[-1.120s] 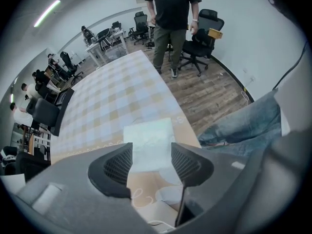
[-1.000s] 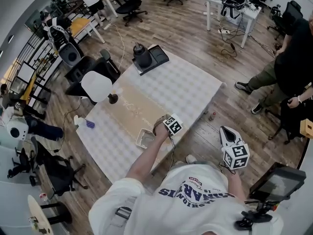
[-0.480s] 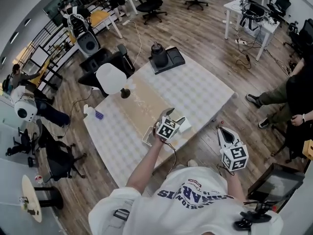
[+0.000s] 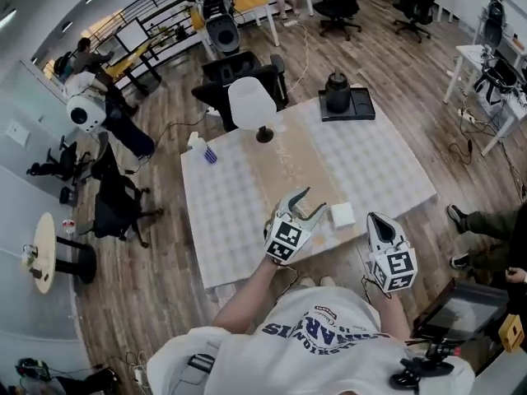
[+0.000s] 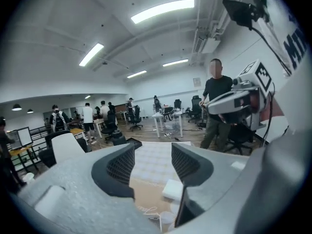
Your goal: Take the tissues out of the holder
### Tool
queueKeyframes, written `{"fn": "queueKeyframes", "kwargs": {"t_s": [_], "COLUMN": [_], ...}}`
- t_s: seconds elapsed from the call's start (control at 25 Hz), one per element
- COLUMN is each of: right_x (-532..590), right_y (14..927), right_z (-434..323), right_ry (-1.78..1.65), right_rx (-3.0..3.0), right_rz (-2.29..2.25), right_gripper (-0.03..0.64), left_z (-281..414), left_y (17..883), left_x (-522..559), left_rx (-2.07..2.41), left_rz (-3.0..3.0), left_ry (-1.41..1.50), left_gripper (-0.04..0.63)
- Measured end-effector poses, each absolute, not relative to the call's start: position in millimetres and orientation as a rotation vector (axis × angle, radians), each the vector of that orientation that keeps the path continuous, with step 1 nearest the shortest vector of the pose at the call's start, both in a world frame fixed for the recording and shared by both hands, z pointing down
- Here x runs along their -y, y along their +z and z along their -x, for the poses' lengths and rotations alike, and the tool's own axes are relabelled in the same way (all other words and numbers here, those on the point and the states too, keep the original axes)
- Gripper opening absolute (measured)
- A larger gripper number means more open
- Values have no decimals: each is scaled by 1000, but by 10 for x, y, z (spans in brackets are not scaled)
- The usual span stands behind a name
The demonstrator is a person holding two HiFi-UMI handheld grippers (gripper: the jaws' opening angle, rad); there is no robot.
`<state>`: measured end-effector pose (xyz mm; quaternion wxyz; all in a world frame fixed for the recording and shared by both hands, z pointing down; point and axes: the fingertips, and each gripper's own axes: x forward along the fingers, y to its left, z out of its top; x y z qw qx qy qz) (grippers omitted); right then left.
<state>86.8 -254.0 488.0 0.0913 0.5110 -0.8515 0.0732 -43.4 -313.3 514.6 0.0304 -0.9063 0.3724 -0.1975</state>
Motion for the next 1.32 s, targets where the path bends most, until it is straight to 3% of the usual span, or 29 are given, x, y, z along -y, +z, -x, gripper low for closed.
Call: {"fn": "queueKeyframes", "kwargs": {"t_s": [0.08,0.24,0.28,0.56,1.32], "right_x": [2623,2732,2737,2688,2688], "right_y": [4836,4798,4790,4776,4881], "right_z": [-660,-251,-162,168,-71], "right_ry": [179,113,101,107,113], "right_rx": [2567,2602,2615,2680,2637], "right_rz": [-1463,-1355,-1331,-1251,-1311], "right_gripper": [8,8,8,8,8], "left_z": [677,1108,1168,1340,1040], "left_y": [5048,4916,4897,4973,5078], "left_x": [3037,2852,2796,2540,2445], "left_rx": [-1245,-1425,-1441,-1525,-1397], "left_rz": [2751,2688,2683,2665,2824], "left_ry": [-572,-485,-464,-421,-309], "left_gripper": [208,25,5,3,3]}}
